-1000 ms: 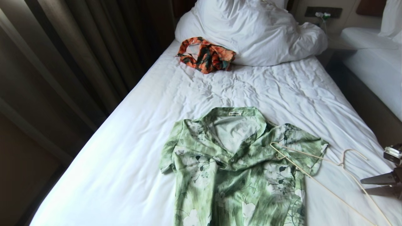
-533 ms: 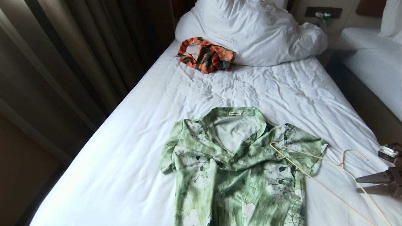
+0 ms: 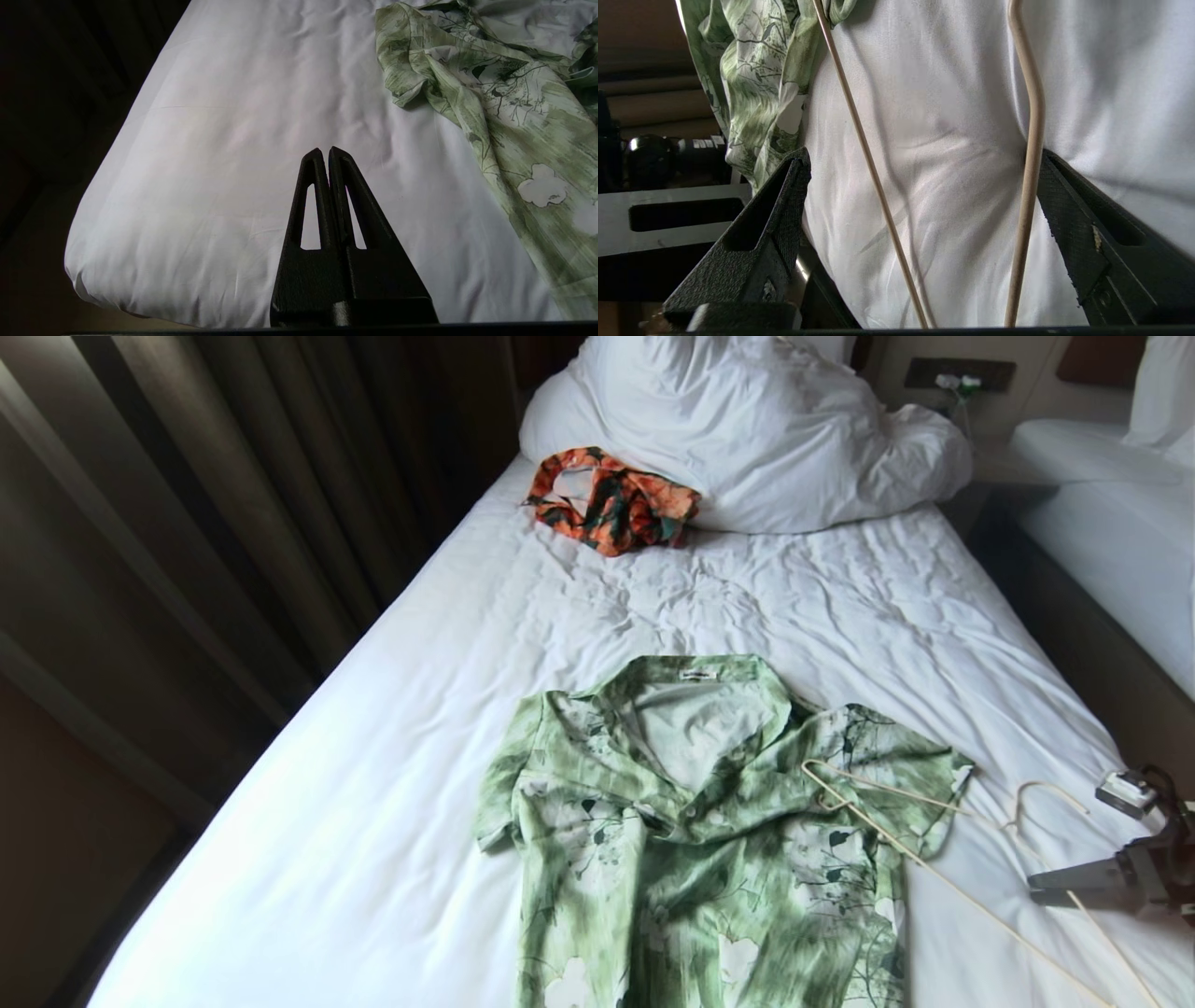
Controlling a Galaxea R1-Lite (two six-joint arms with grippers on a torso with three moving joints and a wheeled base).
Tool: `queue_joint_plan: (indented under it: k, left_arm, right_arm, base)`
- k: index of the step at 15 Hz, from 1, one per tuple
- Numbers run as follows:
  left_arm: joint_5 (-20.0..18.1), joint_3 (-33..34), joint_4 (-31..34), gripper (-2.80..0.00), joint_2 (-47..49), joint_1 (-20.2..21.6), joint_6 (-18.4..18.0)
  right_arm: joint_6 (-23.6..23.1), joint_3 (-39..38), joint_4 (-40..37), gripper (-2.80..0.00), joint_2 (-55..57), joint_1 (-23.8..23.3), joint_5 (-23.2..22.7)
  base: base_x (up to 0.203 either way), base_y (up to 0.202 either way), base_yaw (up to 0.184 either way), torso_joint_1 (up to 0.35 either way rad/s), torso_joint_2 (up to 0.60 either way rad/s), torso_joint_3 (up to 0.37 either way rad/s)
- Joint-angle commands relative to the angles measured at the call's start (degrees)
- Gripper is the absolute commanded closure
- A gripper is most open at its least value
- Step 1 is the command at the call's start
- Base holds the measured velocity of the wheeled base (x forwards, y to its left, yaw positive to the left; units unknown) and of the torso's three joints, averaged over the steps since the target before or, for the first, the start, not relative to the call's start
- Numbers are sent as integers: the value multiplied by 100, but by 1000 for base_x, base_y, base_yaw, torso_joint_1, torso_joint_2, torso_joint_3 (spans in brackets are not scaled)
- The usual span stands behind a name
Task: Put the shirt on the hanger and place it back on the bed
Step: Lift the shirt and hanger
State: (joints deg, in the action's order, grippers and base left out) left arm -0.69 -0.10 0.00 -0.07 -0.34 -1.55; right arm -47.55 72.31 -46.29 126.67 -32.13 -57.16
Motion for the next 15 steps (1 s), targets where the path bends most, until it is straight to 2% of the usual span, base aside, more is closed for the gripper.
queue_joint_plan:
  k: [1,6,11,12,15]
  left_arm:
    - [-1,1,0,0,7,-1,-4]
    - [-1,1,0,0,7,-1,-4]
    - [-1,1,0,0,7,-1,5]
    - [-9,1,0,0,7,-1,-4]
    - [-1,1,0,0,7,-1,-4]
  right_arm:
    - [27,-185,203,-280,-166,123,-30]
    - [72,-270,217,-280,-327,349,-30]
    - [141,-304,267,-280,-327,365,-23]
    - [141,-323,322,0,-327,374,-23]
    - [150,-323,331,0,-321,368,-23]
  base:
    - [0,0,0,0,0,0]
    - [0,0,0,0,0,0]
    - [0,0,0,0,0,0]
    - [0,0,0,0,0,0]
    - [0,0,0,0,0,0]
